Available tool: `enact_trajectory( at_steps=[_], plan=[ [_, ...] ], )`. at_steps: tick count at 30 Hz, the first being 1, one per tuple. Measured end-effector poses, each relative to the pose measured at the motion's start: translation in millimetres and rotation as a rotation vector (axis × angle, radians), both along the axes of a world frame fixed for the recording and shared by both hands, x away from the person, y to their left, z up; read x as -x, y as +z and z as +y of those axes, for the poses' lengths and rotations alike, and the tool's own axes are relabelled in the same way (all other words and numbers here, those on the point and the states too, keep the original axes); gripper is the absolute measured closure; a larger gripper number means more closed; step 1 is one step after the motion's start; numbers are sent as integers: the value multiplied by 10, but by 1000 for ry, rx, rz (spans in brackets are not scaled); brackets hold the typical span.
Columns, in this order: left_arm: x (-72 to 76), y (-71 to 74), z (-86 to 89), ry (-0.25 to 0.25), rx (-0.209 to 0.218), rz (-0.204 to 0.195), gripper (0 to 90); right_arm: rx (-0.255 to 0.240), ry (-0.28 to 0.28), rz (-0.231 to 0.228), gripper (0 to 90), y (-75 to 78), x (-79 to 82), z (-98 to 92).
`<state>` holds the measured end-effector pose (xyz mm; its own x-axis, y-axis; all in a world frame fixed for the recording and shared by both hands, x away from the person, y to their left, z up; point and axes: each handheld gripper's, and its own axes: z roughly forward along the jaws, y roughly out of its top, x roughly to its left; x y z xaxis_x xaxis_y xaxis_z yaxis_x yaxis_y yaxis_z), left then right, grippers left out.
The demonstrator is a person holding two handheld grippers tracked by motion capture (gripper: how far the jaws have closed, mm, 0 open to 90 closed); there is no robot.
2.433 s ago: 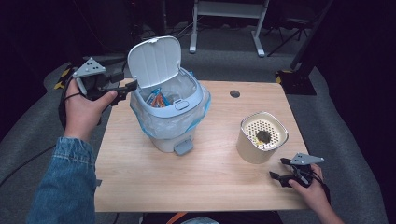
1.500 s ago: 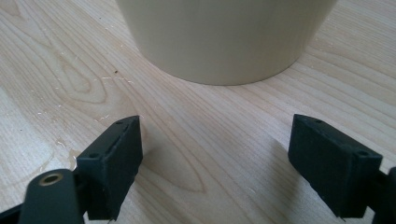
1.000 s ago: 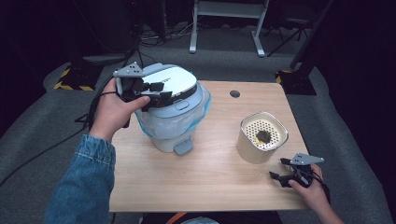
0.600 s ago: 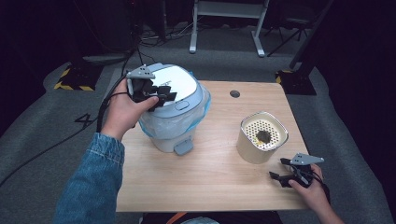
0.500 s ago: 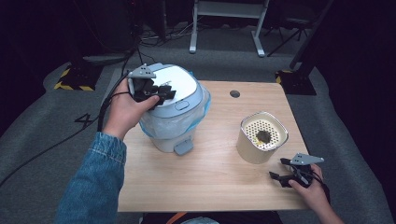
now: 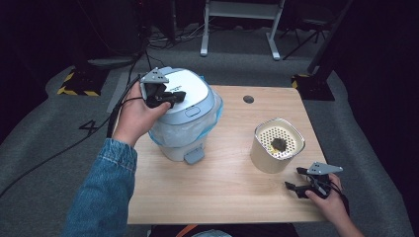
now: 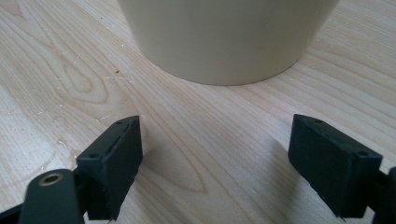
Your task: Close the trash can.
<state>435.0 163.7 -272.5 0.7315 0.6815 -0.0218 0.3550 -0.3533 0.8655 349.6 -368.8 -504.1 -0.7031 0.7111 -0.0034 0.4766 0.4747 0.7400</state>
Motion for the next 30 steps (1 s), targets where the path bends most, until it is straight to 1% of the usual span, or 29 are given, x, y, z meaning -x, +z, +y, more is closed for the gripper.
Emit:
enact_trajectory(
  at_steps=[1,2,3,4,5,6,8,9,10,11,12,13,14,15,16,18,19,22,27,28,29,30],
  plan=[
    [0,0,0,0,0,0,896,0,0,-1,180,-1,-1,0],
    [15,13,-27,4,-31,-13,896,0,1,-1,180,-1,-1,0],
    [25,9,-47,6,-63,-3,896,0,1,-1,180,-1,-1,0],
    [32,6,-62,13,-68,-14,899,1,1,-1,181,-1,-1,0],
    [38,9,-71,12,-83,-26,899,-1,2,0,180,0,0,1],
    [40,6,-74,11,-83,-32,899,-1,3,0,180,-1,0,1],
    [39,7,-70,7,-81,-30,897,-1,2,1,180,0,0,1],
    [38,1,-58,-10,-33,-3,830,-1,2,1,180,0,0,1],
    [43,-2,-59,-22,-19,4,724,-1,2,1,180,1,0,1],
    [43,-2,-59,-22,-19,4,613,-1,2,1,180,1,0,1],
    [60,-1,-56,-16,-23,-1,613,-1,3,1,180,0,0,1],
    [95,8,-46,-16,-20,7,527,-1,2,1,180,0,0,1],
    [95,8,-46,-16,-20,7,501,-1,3,1,180,0,-1,1],
    [117,13,-40,-21,-22,2,501,-1,3,1,180,0,-1,1],
    [149,20,-38,-26,-26,3,471,-1,3,1,180,0,-1,1],
    [227,36,-39,-37,-29,-7,460,0,9,1,180,0,-7,-2],
    [309,62,-34,-54,-29,-23,444,0,13,1,180,0,-11,-2],
    [451,84,-15,-54,-27,-39,438,0,13,1,180,0,-12,-2],
    [675,66,62,-50,-4,-48,417,0,17,0,180,0,-17,-2],
    [675,66,62,-50,-4,-48,414,0,18,0,180,0,-19,-1],
    [760,46,104,-45,1,-44,413,0,20,-1,180,-1,-22,-1],
    [803,33,126,-39,5,-47,410,0,21,0,180,-1,-23,-1]
  ],
)
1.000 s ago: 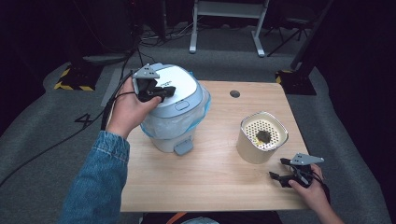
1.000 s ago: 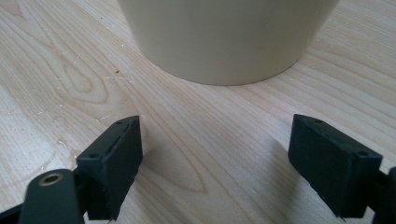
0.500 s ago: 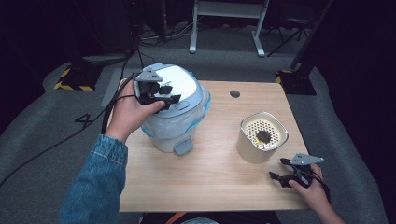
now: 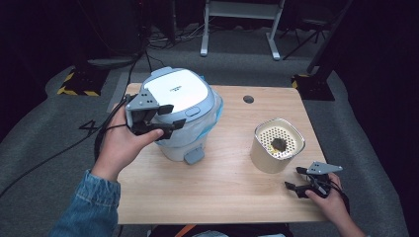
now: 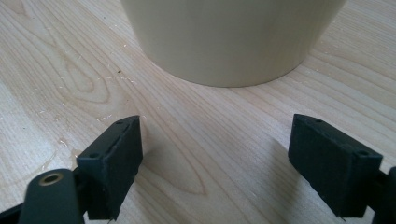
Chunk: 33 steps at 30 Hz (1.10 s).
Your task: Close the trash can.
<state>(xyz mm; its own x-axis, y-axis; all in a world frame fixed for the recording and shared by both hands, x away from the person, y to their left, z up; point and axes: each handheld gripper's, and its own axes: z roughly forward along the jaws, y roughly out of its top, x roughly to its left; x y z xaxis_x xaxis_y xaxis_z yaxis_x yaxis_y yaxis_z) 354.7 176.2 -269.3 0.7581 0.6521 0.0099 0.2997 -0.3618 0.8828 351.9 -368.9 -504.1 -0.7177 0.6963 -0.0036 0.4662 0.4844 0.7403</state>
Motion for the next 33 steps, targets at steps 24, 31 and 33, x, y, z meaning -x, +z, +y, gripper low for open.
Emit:
enact_trajectory(
  at_steps=[24,31,33],
  plan=[
    [573,-826,390,72,-9,58,394,0,1,-3,180,-1,-15,9],
    [594,-1272,502,107,-36,110,390,0,1,-3,180,-1,-14,10],
    [591,-1377,515,107,-44,123,385,0,1,-3,180,-1,-15,10]
  ],
)
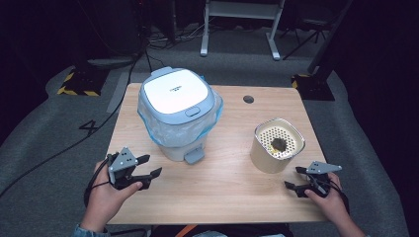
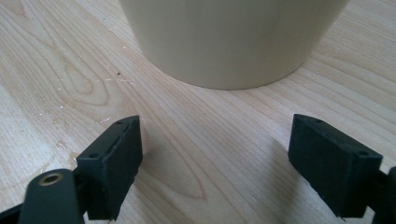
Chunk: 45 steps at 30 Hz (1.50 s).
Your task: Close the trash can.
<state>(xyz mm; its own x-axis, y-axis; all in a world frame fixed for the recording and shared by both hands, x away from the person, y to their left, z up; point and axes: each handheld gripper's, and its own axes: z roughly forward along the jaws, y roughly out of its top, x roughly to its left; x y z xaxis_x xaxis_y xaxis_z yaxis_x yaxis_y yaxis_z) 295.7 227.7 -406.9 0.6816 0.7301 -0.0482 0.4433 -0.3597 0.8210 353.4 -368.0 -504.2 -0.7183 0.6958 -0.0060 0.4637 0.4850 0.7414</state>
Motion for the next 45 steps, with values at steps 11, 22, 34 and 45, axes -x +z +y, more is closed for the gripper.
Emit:
enact_trajectory(
  at_steps=[11,22,34,45],
  plan=[
    [10,-459,35,34,-84,52,366,0,0,0,180,0,0,0],
    [10,-728,55,35,-148,140,334,0,0,0,180,0,1,0],
    [15,-903,89,56,-182,176,279,1,-1,0,180,0,2,1],
    [4,-982,114,109,-157,144,123,1,-1,0,180,0,4,1]
  ],
)
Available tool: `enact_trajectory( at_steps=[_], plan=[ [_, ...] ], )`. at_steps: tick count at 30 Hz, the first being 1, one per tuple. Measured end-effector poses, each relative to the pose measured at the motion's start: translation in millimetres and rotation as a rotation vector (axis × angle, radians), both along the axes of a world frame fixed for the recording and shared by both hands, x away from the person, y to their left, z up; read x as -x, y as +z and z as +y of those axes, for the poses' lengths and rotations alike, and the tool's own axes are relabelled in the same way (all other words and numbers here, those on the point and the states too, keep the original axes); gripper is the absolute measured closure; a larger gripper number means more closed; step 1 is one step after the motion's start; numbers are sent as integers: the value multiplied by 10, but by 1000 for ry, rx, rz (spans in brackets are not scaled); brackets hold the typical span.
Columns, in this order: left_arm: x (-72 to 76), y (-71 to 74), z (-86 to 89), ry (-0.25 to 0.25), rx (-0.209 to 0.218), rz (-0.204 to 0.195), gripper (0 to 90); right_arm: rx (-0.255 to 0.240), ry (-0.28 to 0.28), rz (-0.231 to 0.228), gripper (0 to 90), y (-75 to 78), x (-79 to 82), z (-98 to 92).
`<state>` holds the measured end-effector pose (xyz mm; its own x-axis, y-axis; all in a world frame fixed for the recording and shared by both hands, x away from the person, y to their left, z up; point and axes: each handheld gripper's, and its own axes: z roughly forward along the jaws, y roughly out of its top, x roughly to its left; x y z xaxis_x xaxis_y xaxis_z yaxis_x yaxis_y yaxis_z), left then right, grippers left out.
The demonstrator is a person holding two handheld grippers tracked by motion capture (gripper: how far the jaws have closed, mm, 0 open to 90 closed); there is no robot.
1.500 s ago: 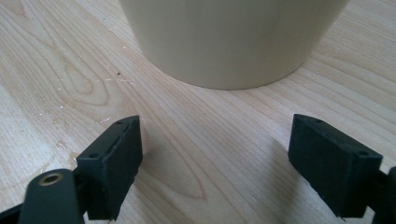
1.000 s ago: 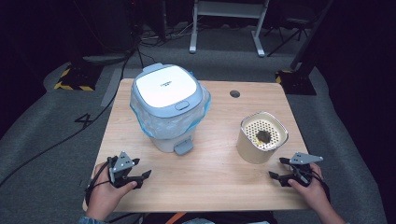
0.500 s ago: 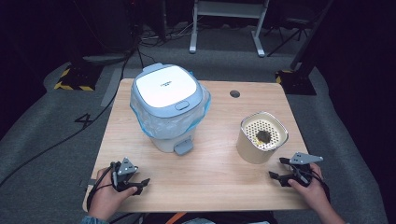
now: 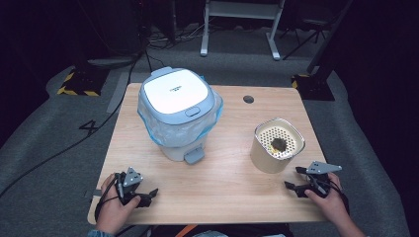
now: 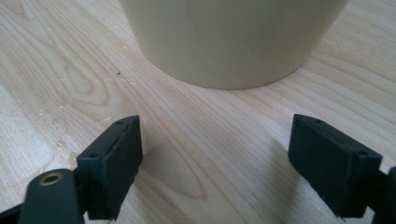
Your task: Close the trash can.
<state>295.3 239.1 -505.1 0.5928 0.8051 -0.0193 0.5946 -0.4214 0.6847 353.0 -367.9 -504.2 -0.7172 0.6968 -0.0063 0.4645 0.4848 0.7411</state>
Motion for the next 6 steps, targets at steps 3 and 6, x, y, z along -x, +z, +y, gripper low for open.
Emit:
enact_trajectory(
  at_steps=[3,6],
  plan=[
    [0,0,-1,0,1,0,123,0,0,0,181,0,0,0],
    [-1,0,0,-1,1,0,123,0,0,0,181,0,0,0]
  ],
)
